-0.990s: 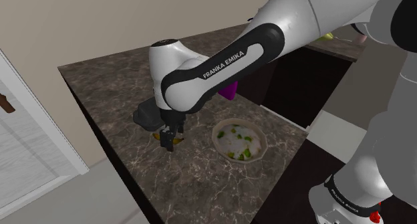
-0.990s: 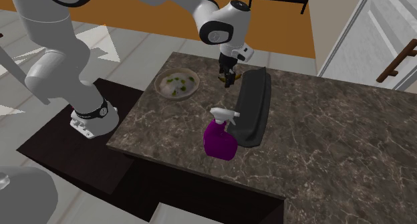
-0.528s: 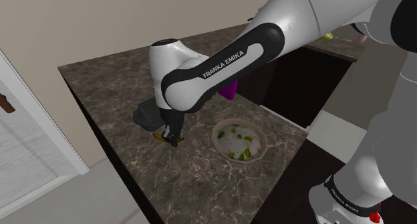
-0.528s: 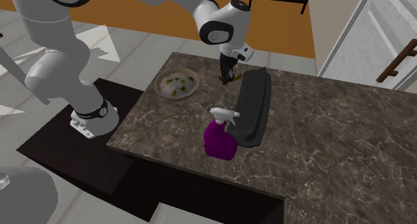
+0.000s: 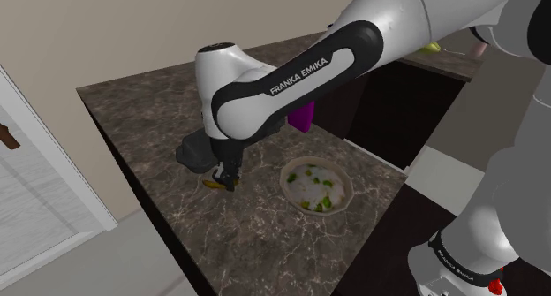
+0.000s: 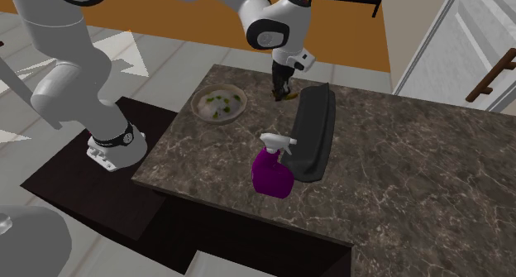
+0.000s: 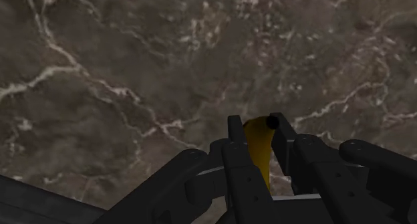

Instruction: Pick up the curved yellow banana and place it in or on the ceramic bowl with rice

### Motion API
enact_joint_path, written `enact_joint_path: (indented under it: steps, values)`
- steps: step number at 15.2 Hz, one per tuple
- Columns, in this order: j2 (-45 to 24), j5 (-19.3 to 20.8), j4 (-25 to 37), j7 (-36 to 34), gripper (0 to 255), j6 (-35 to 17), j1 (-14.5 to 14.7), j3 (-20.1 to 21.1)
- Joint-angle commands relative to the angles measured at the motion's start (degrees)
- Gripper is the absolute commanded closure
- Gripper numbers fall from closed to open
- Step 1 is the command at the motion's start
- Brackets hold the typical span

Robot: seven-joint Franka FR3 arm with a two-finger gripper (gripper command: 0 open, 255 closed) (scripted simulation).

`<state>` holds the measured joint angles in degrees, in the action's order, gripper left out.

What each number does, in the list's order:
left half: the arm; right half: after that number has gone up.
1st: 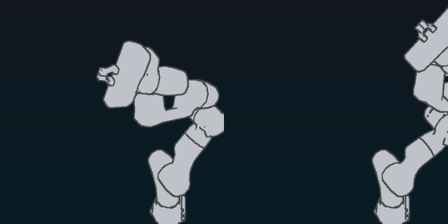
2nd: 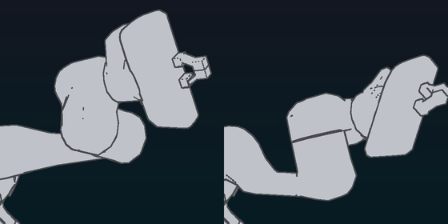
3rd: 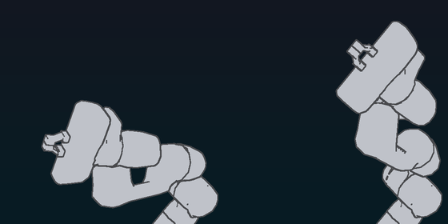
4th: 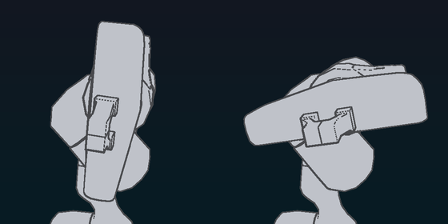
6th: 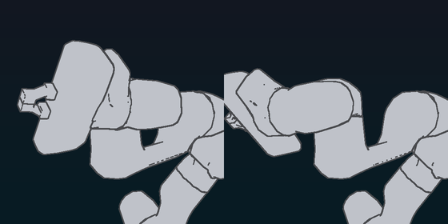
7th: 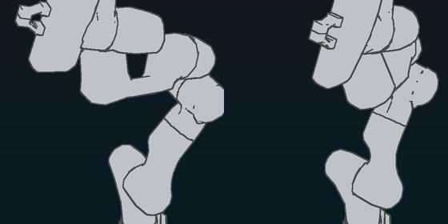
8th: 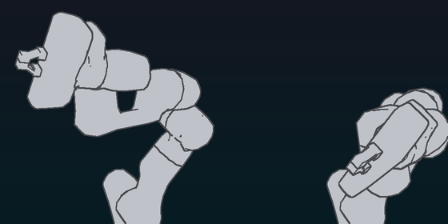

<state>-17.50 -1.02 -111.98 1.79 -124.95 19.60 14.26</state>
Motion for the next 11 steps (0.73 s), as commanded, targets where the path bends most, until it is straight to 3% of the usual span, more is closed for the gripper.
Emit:
enact_joint_path:
  steps: [1,11]
  values:
    - [0.75,-0.18,0.49,0.10,255,1.26,-0.11,0.05]
    - [4.37,-1.02,3.74,0.23,255,8.03,-0.42,0.33]
